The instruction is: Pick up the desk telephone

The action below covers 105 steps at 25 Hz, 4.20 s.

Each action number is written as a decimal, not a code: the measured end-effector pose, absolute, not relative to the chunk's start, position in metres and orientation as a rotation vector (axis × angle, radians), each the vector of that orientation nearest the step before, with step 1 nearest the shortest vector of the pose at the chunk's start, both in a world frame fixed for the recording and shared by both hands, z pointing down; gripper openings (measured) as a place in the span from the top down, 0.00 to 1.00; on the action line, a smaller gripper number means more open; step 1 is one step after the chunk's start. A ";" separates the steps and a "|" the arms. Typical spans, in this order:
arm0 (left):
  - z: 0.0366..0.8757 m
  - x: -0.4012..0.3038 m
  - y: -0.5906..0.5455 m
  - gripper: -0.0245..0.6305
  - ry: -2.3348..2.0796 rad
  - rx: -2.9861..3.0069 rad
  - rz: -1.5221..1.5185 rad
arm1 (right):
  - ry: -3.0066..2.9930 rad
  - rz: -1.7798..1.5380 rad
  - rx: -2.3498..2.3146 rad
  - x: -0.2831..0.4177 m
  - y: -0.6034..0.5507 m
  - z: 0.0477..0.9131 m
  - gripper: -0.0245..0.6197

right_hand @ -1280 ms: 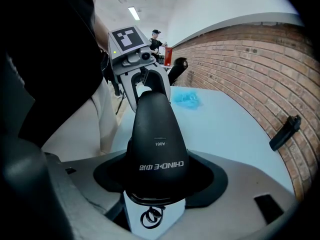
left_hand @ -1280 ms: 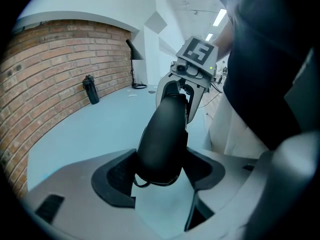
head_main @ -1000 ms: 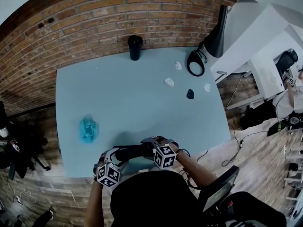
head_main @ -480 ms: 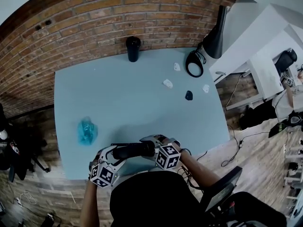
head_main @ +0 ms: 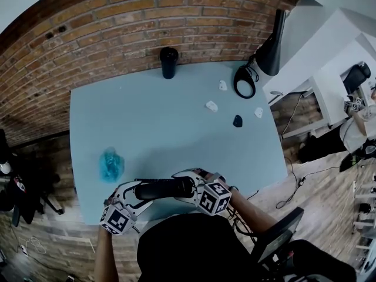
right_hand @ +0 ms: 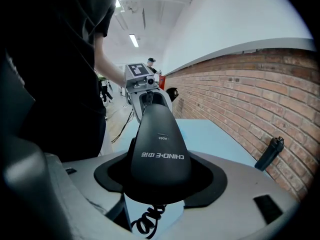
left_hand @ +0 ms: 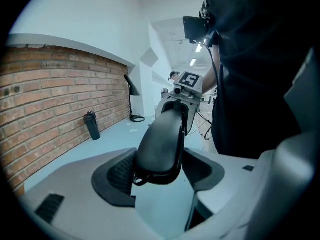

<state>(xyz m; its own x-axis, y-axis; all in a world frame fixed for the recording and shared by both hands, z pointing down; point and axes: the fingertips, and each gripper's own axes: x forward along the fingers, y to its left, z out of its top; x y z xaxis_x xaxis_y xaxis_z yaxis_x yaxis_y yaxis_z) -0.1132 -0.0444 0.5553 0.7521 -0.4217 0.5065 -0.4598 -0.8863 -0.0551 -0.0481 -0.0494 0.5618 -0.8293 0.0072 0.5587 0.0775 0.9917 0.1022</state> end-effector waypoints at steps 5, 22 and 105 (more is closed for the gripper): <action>0.532 -0.120 -0.050 0.51 -0.709 2.899 0.689 | -2.594 -0.168 -0.075 -0.055 -0.054 0.535 0.50; 0.460 -0.132 -0.041 0.52 -0.512 2.831 0.277 | -2.735 -0.080 -0.187 -0.067 -0.049 0.475 0.50; 0.348 -0.154 -0.022 0.52 -0.366 2.847 -0.333 | -3.075 0.057 -0.351 -0.093 -0.031 0.340 0.51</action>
<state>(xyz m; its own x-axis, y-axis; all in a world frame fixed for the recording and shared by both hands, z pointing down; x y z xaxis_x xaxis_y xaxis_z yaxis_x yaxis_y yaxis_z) -0.1539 -0.0216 0.3484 0.9423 -0.2741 -0.1922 -0.2166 -0.9370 0.2741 -0.0928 -0.0306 0.3403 -0.9732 0.2262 0.0420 0.2245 0.9736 -0.0421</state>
